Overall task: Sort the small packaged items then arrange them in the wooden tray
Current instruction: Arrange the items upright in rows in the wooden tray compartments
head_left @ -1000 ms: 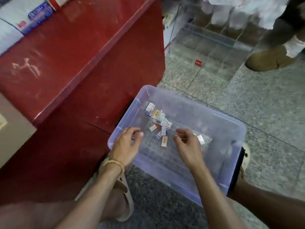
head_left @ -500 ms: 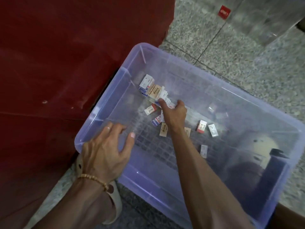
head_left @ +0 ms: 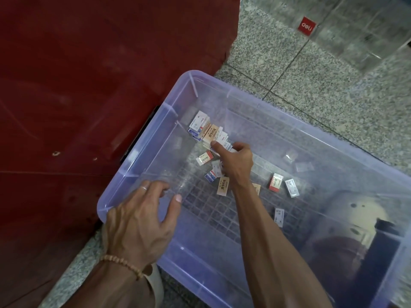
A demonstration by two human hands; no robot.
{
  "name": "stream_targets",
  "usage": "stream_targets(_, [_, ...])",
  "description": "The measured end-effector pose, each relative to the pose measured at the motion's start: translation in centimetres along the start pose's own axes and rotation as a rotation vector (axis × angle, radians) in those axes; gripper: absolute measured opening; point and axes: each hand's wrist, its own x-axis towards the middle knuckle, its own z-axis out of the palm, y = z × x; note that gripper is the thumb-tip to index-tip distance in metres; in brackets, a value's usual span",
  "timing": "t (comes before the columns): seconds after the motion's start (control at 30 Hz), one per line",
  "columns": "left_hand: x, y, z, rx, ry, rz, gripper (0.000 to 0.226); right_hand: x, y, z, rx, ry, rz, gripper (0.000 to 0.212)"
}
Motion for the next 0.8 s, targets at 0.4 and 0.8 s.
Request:
stream_targets(0.4, [0.0, -0.1, 0.1, -0.01, 0.028, 0.012, 0.036, 1.6, 1.6, 2.6, -0.016, -0.019, -0.086, 0.065])
stream_targets(0.8, [0.0, 0.0, 0.1, -0.029, 0.069, 0.018, 0.03, 0.8, 0.2, 2.4, 0.112, -0.106, -0.1, 0.021])
